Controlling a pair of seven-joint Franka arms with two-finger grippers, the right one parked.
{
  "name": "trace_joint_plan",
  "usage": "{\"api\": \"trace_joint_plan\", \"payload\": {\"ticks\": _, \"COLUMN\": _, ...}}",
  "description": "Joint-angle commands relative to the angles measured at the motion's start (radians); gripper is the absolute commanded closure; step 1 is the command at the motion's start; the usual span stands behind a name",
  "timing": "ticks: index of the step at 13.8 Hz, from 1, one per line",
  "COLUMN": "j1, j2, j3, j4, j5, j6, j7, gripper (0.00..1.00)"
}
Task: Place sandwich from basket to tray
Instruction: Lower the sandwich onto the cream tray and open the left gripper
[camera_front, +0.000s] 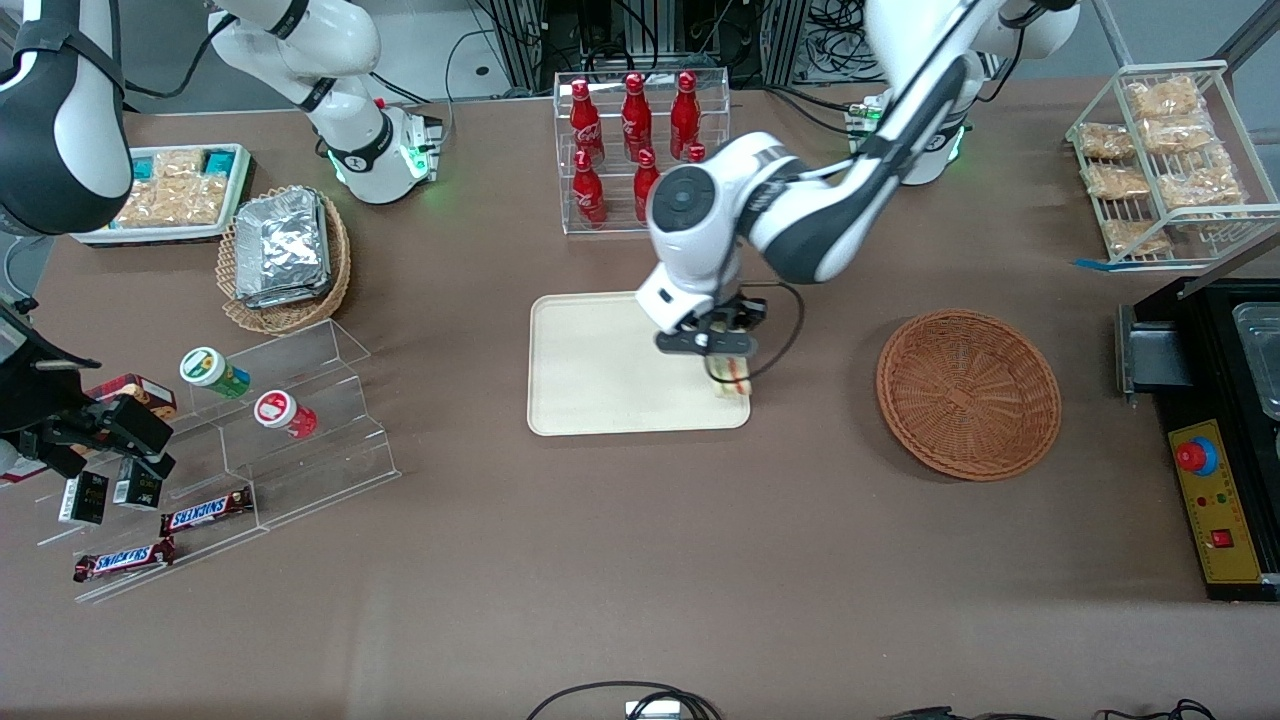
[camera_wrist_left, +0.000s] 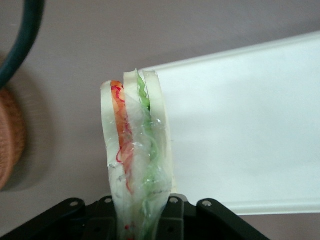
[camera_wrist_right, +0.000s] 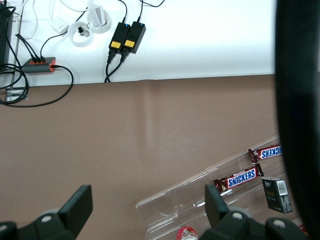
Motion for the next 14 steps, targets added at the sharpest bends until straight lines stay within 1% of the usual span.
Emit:
{"api": "trace_joint_plan", "payload": {"ticks": 1, "j1": -0.031, "j2": 0.018, "j3": 0.008, "j4": -0.061, "j5": 0.022, "j6": 0.113, "j7": -0.014, "gripper": 1.0}}
{"api": "trace_joint_plan", "payload": {"ticks": 4, "j1": -0.037, "j2": 0.049, "j3": 0.008, "j4": -0.14, "j5": 0.026, "j6": 0.227, "j7": -0.025, "gripper": 1.0}}
{"api": "trace_joint_plan", "payload": {"ticks": 6, "j1": -0.034, "j2": 0.06, "j3": 0.011, "j4": -0.188, "j5": 0.052, "j6": 0.306, "j7": -0.025, "gripper": 1.0}}
{"api": "trace_joint_plan", "payload": {"ticks": 8, "j1": -0.031, "j2": 0.078, "j3": 0.013, "j4": -0.201, "j5": 0.06, "j6": 0.324, "j7": -0.024, "gripper": 1.0}}
{"api": "trace_joint_plan", "payload": {"ticks": 10, "j1": -0.03, "j2": 0.106, "j3": 0.013, "j4": -0.201, "j5": 0.087, "j6": 0.325, "j7": -0.027, "gripper": 1.0}}
{"api": "trace_joint_plan", "payload": {"ticks": 12, "j1": -0.027, "j2": 0.117, "j3": 0.013, "j4": -0.201, "j5": 0.089, "j6": 0.325, "j7": -0.027, "gripper": 0.99}}
{"api": "trace_joint_plan", "payload": {"ticks": 13, "j1": -0.025, "j2": 0.121, "j3": 0.015, "j4": -0.201, "j5": 0.089, "j6": 0.325, "j7": -0.028, "gripper": 0.92}}
{"api": "trace_joint_plan", "payload": {"ticks": 14, "j1": -0.024, "j2": 0.123, "j3": 0.015, "j4": -0.199, "j5": 0.089, "j6": 0.324, "j7": -0.042, "gripper": 0.67}}
